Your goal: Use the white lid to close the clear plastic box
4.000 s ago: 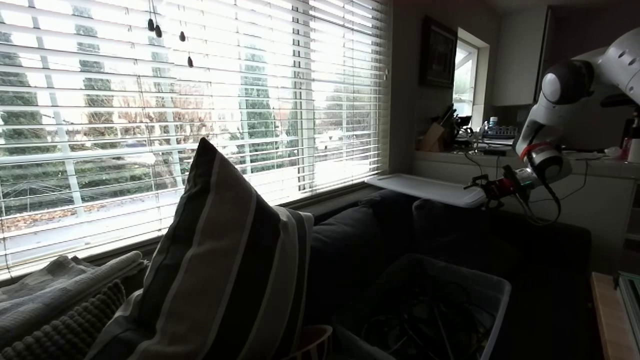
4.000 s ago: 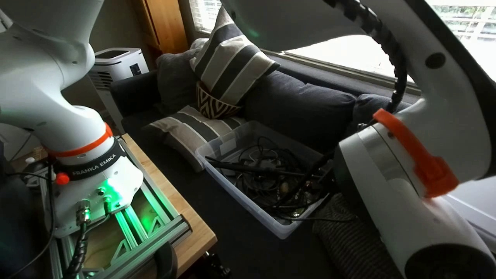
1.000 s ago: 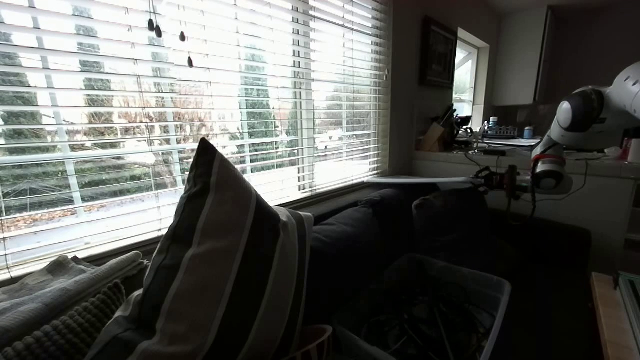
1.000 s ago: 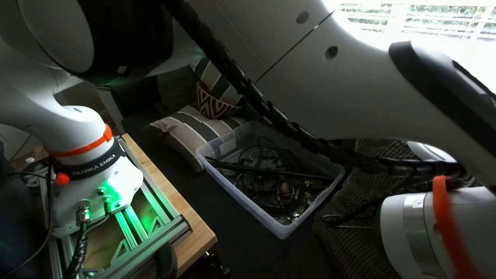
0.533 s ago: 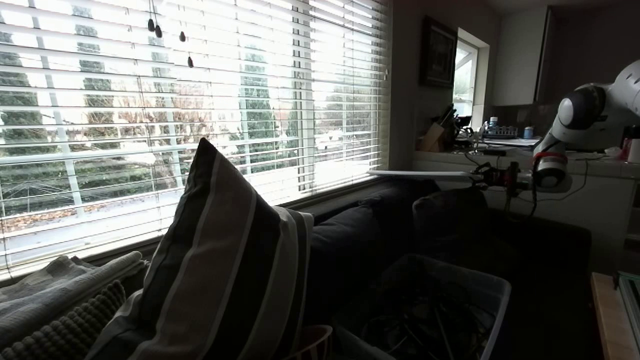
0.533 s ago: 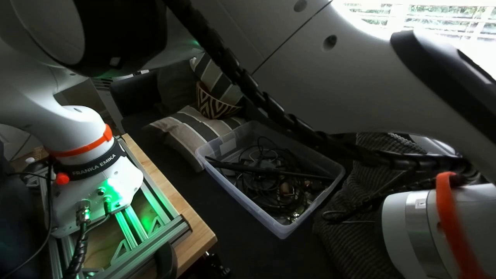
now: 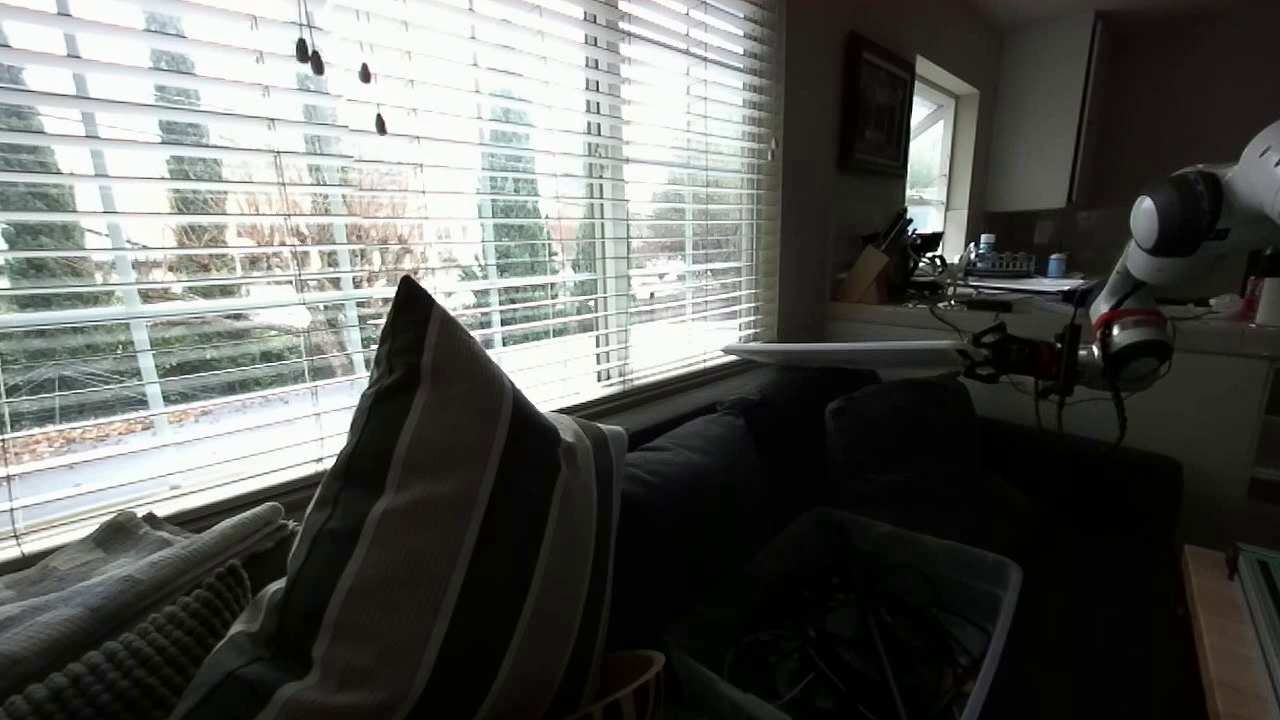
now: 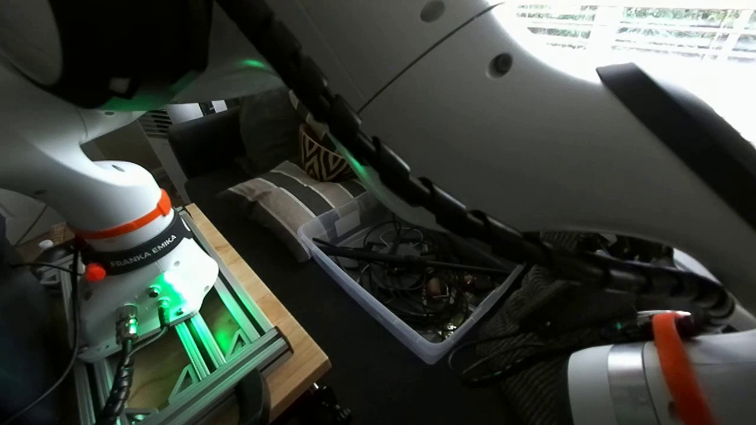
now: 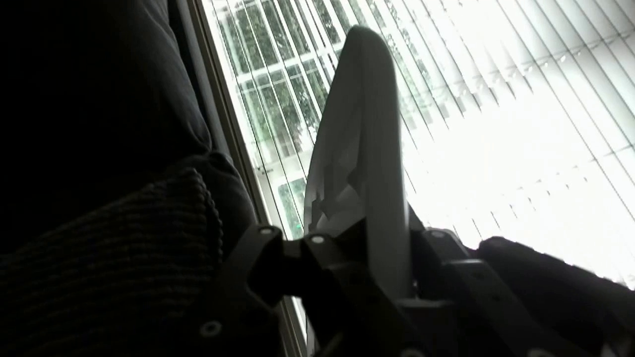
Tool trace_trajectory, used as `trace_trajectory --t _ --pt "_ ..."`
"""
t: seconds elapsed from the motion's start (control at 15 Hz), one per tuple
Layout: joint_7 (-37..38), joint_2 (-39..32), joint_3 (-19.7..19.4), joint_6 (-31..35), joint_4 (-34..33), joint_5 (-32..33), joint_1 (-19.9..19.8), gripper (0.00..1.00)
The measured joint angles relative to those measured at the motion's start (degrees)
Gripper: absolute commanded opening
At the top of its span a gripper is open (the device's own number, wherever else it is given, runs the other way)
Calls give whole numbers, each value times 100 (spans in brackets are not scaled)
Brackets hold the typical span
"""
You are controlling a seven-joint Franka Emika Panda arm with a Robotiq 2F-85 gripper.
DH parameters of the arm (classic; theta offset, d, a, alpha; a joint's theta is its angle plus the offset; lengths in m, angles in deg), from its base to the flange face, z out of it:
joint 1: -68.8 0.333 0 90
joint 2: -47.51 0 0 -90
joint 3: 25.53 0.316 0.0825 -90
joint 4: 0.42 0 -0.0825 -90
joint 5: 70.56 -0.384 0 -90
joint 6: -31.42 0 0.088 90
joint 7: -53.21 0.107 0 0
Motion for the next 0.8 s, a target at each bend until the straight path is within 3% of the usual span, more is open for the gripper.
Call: trace_trajectory --t 0.4,0.8 --pt "-628 113 -193 -812 205 1020 -18 2" --pt "-2116 857 -312 -897 858 2756 299 2"
